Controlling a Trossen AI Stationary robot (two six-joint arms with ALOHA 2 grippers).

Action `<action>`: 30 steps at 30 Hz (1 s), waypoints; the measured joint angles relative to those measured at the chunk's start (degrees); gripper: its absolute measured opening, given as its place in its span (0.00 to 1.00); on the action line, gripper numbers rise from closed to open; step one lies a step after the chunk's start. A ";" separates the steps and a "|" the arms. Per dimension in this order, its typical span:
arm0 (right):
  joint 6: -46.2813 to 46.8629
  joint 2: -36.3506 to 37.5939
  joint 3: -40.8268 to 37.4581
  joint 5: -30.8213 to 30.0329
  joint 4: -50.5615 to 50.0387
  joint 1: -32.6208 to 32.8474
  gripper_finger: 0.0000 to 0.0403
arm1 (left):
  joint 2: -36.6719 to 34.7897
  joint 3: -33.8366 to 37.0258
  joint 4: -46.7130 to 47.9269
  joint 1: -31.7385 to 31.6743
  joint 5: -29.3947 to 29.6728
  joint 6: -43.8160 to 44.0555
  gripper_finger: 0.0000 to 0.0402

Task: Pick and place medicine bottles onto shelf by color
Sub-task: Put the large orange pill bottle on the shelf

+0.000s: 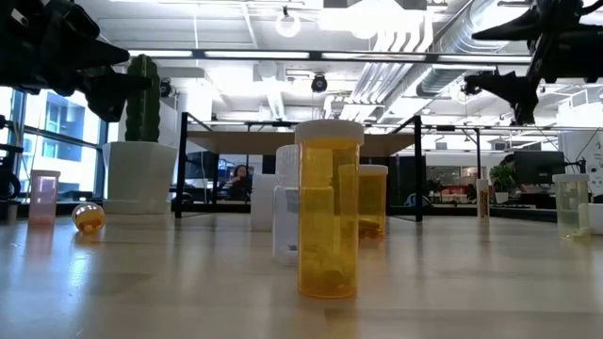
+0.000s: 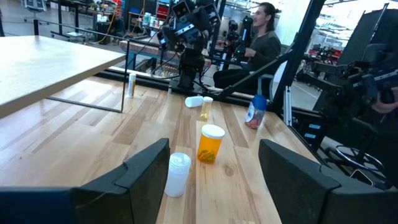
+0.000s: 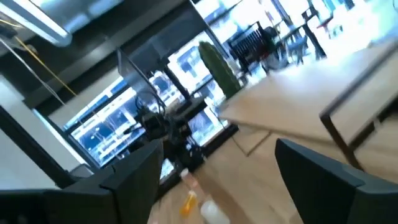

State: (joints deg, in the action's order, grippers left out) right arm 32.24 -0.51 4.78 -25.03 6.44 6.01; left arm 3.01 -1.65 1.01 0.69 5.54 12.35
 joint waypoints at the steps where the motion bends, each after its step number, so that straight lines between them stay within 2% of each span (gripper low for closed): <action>1: -1.30 -0.01 0.00 0.01 1.30 0.01 0.75 | -0.02 0.00 0.01 0.00 0.00 -0.02 0.59; 8: -6.47 -3.56 6.05 -0.09 0.41 0.01 0.75 | -0.01 0.02 0.00 0.02 0.00 -0.02 0.59; 15: -8.11 -13.38 17.45 0.23 -16.16 0.01 0.75 | -0.01 0.00 -0.01 0.00 0.00 -0.02 0.59; 22: -8.15 -24.87 24.46 4.41 -22.06 0.01 0.75 | 0.00 0.00 -0.01 0.00 0.00 -0.02 0.59; 30: -7.50 -37.36 26.22 10.39 -21.92 0.01 0.75 | 0.00 0.00 -0.02 0.00 0.00 1.02 0.59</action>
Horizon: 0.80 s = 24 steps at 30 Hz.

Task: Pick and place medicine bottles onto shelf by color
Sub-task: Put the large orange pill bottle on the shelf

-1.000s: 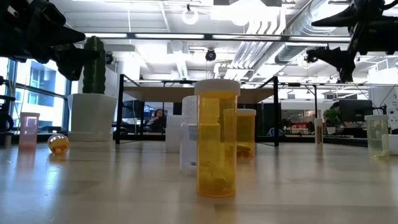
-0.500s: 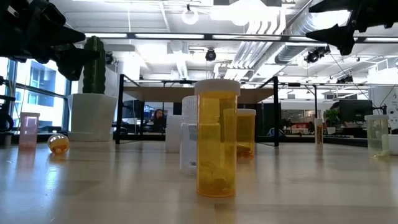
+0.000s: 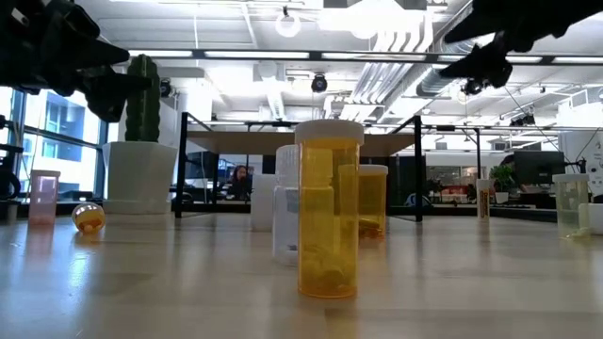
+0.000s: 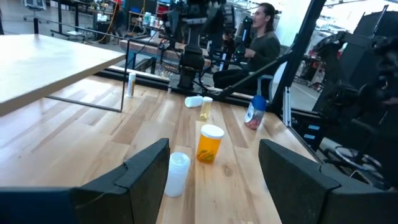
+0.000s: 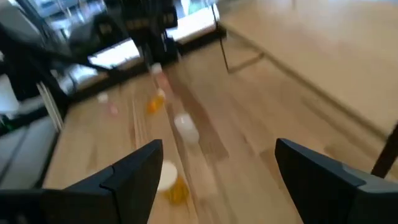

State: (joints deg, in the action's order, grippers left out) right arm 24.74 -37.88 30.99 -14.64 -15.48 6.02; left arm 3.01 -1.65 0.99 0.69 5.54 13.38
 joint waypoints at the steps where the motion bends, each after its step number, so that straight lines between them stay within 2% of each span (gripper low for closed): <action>1: 0.59 -1.42 0.04 0.31 0.53 0.00 0.75 | 0.00 0.00 0.00 0.00 0.00 0.44 0.59; 10: 0.76 -14.13 0.12 4.17 12.76 0.02 0.75 | -0.01 0.00 -0.39 0.01 0.02 5.86 0.59; 17: 0.46 -21.69 0.12 4.66 20.73 0.59 0.75 | -0.02 0.01 -2.82 0.01 1.12 14.77 0.59; 24: -2.56 -27.99 0.15 3.73 31.38 4.16 0.75 | -0.02 0.00 -2.67 0.01 1.67 20.63 0.59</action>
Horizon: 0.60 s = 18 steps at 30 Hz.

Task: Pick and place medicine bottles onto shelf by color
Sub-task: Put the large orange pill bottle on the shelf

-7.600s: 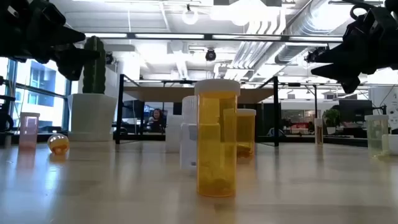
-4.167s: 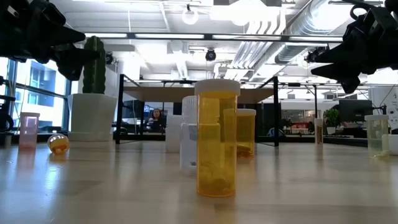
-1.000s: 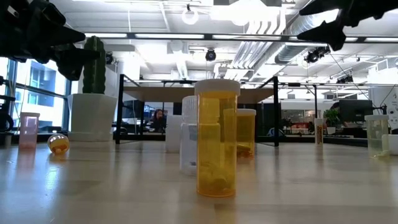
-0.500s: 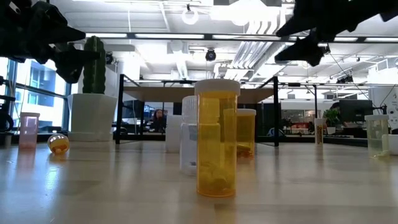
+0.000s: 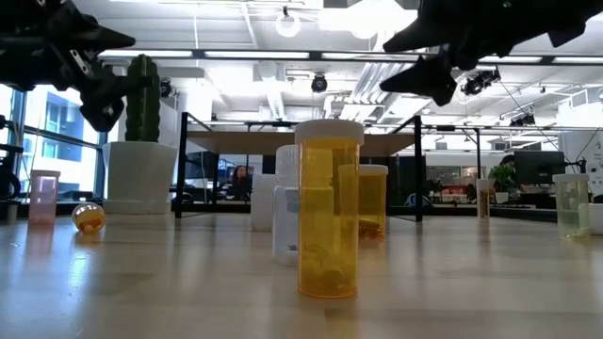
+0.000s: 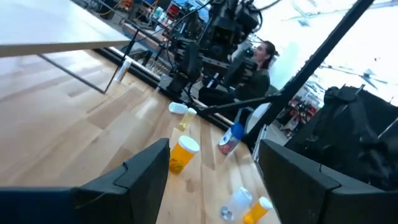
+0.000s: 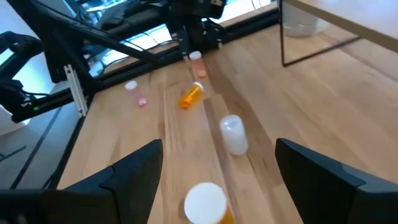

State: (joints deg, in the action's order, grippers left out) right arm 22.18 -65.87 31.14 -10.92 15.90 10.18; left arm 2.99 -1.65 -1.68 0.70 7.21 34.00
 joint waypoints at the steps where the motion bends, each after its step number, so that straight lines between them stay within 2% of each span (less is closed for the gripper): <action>1: -0.21 -0.82 0.41 -0.37 0.16 0.35 0.75 | 0.00 0.00 -0.01 -0.01 0.32 0.41 0.59; 9: -9.35 -10.38 12.16 -0.99 -7.90 1.56 0.75 | 0.00 0.00 0.02 -0.01 0.92 2.90 0.59; 14: -9.85 -16.15 18.32 -2.59 -16.71 1.44 0.75 | 0.00 0.01 0.10 -0.01 0.93 2.90 0.59; 18: -10.64 -19.87 20.31 -1.47 -18.15 1.63 0.75 | 0.00 0.01 0.10 -0.01 0.92 2.90 0.59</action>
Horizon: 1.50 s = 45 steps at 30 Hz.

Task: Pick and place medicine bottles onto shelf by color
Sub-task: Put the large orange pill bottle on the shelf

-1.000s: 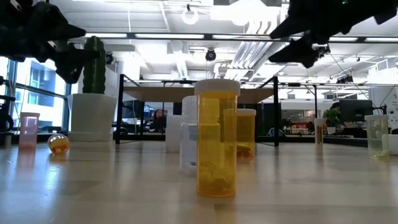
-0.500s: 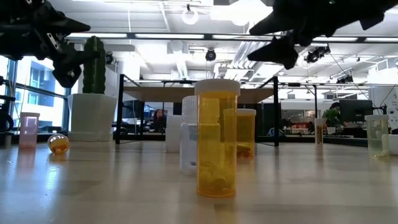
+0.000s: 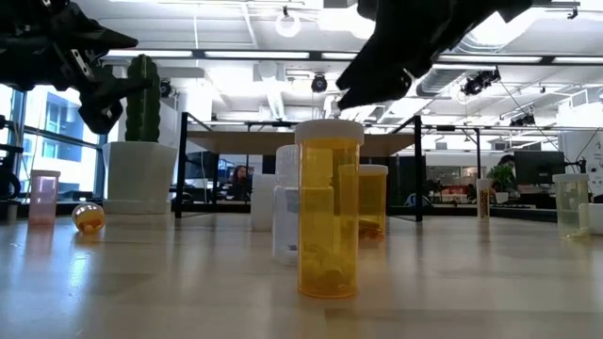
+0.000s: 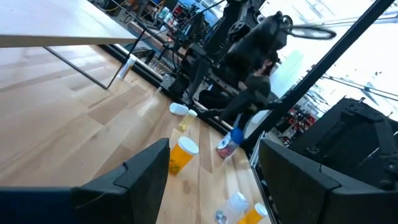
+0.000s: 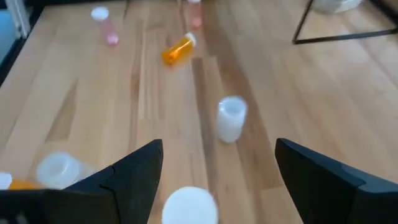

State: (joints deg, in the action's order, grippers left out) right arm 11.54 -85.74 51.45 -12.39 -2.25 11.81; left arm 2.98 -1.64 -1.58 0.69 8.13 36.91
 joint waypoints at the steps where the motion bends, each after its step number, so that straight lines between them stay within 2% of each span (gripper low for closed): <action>1: 0.00 -0.73 0.16 0.87 -0.09 0.00 0.75 | 0.00 0.01 0.02 0.02 0.00 0.00 0.59; 17: 2.90 -7.91 0.32 4.20 -0.84 0.24 0.75 | 0.02 -0.01 0.04 0.02 -0.04 -0.02 0.59; 37: 5.12 -9.02 0.28 6.71 -4.76 0.24 0.74 | 0.00 -0.01 0.22 0.00 -0.04 -0.04 0.59; 45: 7.11 -11.14 0.23 8.85 -3.35 0.24 0.66 | 0.02 0.00 0.40 0.02 -0.08 -0.04 0.59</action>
State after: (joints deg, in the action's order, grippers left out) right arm 18.65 -96.88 51.68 -3.54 -5.60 12.05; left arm 3.01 -1.65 -1.18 0.71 8.06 36.86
